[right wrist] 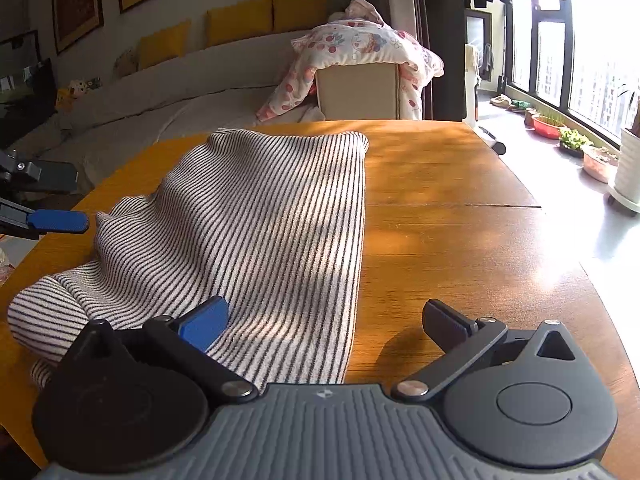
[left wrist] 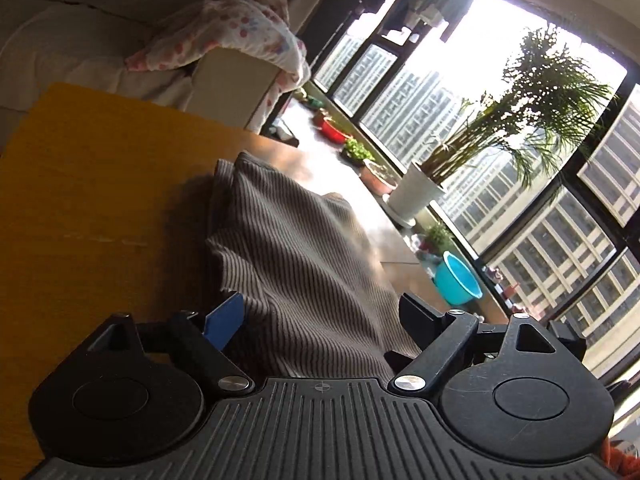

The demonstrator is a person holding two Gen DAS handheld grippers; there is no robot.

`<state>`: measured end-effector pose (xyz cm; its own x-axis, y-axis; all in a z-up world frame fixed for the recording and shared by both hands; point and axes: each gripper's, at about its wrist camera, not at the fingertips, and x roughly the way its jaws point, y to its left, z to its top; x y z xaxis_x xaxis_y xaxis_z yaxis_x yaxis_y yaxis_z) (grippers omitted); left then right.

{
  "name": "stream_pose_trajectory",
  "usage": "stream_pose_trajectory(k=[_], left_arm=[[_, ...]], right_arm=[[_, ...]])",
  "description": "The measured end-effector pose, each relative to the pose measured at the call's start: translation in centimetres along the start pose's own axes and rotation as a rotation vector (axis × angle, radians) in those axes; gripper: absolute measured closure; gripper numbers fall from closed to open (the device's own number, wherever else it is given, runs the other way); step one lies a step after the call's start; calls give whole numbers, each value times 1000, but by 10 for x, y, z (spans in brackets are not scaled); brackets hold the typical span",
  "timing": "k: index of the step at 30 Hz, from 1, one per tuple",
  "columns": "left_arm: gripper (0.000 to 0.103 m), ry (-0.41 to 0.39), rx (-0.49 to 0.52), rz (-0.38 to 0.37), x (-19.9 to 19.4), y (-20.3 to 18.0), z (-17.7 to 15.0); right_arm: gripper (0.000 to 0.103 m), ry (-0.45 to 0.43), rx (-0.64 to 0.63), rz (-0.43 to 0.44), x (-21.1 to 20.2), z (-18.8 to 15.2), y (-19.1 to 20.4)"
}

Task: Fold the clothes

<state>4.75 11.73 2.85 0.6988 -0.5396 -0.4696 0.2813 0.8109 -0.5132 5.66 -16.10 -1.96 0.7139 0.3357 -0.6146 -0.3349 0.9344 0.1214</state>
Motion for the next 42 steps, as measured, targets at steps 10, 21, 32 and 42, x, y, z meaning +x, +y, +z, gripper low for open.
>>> stream_pose_trajectory(k=[10,21,32,42], left_arm=[[8,218,221,146,34,-38,-65],[15,37,303,136,2,-73,-35],[49,170,256,108,31,-61,-56],[46,180,271,102,19,-62,-57]], right_arm=[[0,-190,-296,37,-57,-3,19],[8,-85,-559,19,-48,-24,48],[56,-115,-492,68,-66,-7,39],[34,-105,-707,143,-70,-20,66]])
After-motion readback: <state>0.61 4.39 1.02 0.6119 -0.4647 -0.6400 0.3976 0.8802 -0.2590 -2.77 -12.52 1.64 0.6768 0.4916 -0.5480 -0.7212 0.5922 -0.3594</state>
